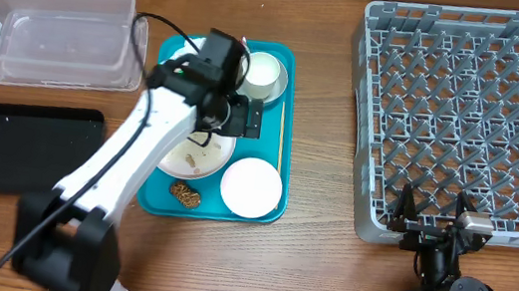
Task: Sort waste into correct bins and load items into the dishwasher
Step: 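Reach the left gripper to the rice plate rim on the teal tray, then grasp the white rice plate rim with the left gripper and lift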
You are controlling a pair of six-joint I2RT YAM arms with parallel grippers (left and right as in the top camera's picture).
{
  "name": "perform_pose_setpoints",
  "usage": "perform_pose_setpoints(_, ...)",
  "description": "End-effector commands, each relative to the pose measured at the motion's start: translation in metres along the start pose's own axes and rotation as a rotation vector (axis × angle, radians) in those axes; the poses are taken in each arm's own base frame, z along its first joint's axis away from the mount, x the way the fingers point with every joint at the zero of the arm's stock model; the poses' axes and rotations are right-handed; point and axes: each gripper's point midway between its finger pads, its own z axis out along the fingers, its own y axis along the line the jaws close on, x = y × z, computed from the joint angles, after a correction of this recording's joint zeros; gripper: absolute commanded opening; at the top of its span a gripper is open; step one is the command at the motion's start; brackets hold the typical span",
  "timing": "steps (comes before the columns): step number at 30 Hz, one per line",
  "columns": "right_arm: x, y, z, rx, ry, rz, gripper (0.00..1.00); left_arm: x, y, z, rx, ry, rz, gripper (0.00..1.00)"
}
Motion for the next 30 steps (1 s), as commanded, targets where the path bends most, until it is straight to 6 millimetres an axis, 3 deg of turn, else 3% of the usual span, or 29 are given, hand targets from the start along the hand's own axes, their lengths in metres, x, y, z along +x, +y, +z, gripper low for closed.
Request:
perform_pose_setpoints(1,0.002,-0.002,0.000,0.010,-0.004,0.007,1.00,-0.004,0.005,0.021,-0.083,0.009,-0.005,1.00)
perform_pose_setpoints(6,0.002,-0.003,0.000,0.010,-0.004,0.007,1.00,-0.004,0.018,0.050,-0.206,0.015,0.024,1.00)
perform_pose_setpoints(14,0.002,-0.003,0.000,0.010,-0.004,0.007,1.00,-0.007,0.021,0.073,-0.246,0.010,0.027,1.00)
perform_pose_setpoints(16,0.002,-0.002,0.000,0.010,-0.004,0.007,1.00,-0.007,0.020,0.077,-0.246,0.010,0.031,0.89)
perform_pose_setpoints(19,0.002,-0.002,0.000,0.010,-0.004,0.007,1.00,-0.008,0.015,0.080,-0.251,0.002,0.047,0.54)
perform_pose_setpoints(30,0.002,-0.002,0.000,0.010,-0.004,0.007,1.00,-0.006,0.005,0.077,-0.324,-0.046,0.099,0.51)
